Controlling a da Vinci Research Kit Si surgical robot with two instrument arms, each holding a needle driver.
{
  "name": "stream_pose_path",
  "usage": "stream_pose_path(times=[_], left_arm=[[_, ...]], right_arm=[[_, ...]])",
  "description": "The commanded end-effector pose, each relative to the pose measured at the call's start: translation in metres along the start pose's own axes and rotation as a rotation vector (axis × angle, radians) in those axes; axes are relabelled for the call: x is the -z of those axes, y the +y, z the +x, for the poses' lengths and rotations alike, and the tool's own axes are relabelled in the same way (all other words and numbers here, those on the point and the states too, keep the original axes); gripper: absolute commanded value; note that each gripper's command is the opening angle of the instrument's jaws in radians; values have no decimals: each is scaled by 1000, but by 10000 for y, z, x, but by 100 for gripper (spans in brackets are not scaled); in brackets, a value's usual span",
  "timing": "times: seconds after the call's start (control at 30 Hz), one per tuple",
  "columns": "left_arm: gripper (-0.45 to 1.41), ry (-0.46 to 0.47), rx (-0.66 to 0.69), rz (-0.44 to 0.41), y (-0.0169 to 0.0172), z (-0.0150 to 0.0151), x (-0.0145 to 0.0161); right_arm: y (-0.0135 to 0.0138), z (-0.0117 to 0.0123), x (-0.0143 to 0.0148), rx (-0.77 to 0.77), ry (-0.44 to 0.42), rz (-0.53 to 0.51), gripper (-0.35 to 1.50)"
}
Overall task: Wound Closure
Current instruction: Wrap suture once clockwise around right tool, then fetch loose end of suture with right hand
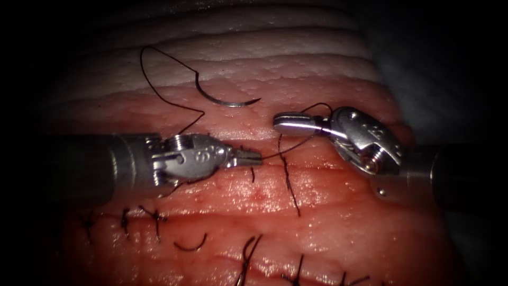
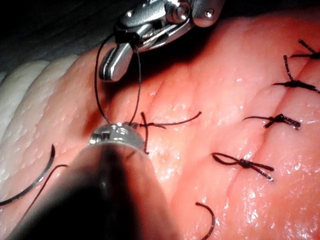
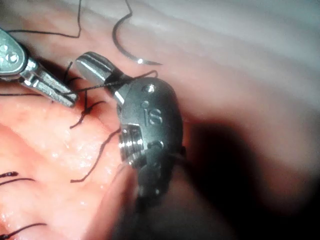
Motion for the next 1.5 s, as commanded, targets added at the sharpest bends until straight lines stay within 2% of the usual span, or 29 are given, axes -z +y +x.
stream_pose_path(times=[0.03,0.2,0.37,0.73,0.83,0.97,1.07,1.27,1.33,1.37,1.43,1.5], left_arm=[[-45,-3,0,-2,-5,0,-11],[-45,-12,-1,-11,-14,-4,-23],[-45,-20,-2,-23,-23,-9,-32],[-45,-19,-12,-39,-28,-10,-38],[-45,-18,-13,-40,-28,-10,-37],[-45,-17,-14,-41,-28,-10,-37],[-45,-16,-14,-42,-29,-10,-37],[-45,-13,-10,-46,-29,-11,-37],[-45,-13,-5,-48,-29,-12,-36],[-45,-12,-6,-49,-29,-12,-35],[-45,-12,-7,-51,-30,-13,-34],[-45,-10,2,-54,-32,-15,-33]], right_arm=[[2,4,-11,-12,4,39,-35],[0,16,-15,0,-66,145,-35],[-2,18,-21,44,-165,240,-35],[-4,12,-37,260,-402,406,-35],[-6,9,-44,359,-453,448,-35],[-9,1,-52,466,-514,494,-35],[-14,-8,-55,493,-577,535,-32],[-19,-16,-55,525,-659,621,34],[-20,-18,-54,529,-671,638,54],[-20,-20,-53,534,-679,648,74],[-22,-25,-51,548,-687,667,99],[-24,-31,-49,542,-694,673,116]])
